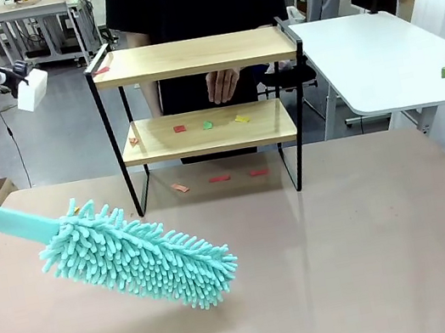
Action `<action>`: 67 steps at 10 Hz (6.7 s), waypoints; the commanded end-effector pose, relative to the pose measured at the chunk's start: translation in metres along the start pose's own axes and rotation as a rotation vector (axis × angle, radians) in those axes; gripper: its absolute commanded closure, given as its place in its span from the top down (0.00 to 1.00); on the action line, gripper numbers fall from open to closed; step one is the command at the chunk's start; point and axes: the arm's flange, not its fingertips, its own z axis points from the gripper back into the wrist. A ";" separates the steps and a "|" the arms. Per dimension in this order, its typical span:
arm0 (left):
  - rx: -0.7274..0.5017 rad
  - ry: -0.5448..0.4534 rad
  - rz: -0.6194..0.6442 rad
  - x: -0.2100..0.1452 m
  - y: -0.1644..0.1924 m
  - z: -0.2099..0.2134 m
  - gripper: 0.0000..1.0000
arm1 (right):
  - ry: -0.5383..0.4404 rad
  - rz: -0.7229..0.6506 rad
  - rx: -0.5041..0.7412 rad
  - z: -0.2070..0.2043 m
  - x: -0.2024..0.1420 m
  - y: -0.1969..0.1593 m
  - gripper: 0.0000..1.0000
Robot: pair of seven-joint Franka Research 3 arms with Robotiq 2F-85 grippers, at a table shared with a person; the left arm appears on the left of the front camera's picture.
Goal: Clean the shelf.
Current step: Clean the specific section of the Shelf indicated by the human with the Duster.
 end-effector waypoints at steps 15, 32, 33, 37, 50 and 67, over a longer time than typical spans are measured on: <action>-0.017 -0.081 0.017 0.005 0.000 0.004 0.13 | 0.002 0.005 0.003 -0.001 0.003 0.001 1.00; -0.024 -0.532 0.829 0.144 -0.035 0.039 0.13 | 0.002 0.005 0.003 -0.001 0.003 0.001 1.00; -0.004 -0.568 0.891 0.164 -0.043 0.044 0.13 | 0.002 0.005 0.003 -0.001 0.003 0.001 1.00; 0.016 -0.656 1.039 0.232 -0.040 0.030 0.13 | 0.002 0.005 0.003 -0.001 0.003 0.001 1.00; 0.179 -0.918 1.279 0.375 0.005 -0.051 0.13 | 0.002 0.005 0.003 -0.001 0.003 0.001 1.00; 0.148 -0.747 1.358 0.335 0.042 -0.100 0.13 | 0.002 0.005 0.003 -0.001 0.003 0.001 1.00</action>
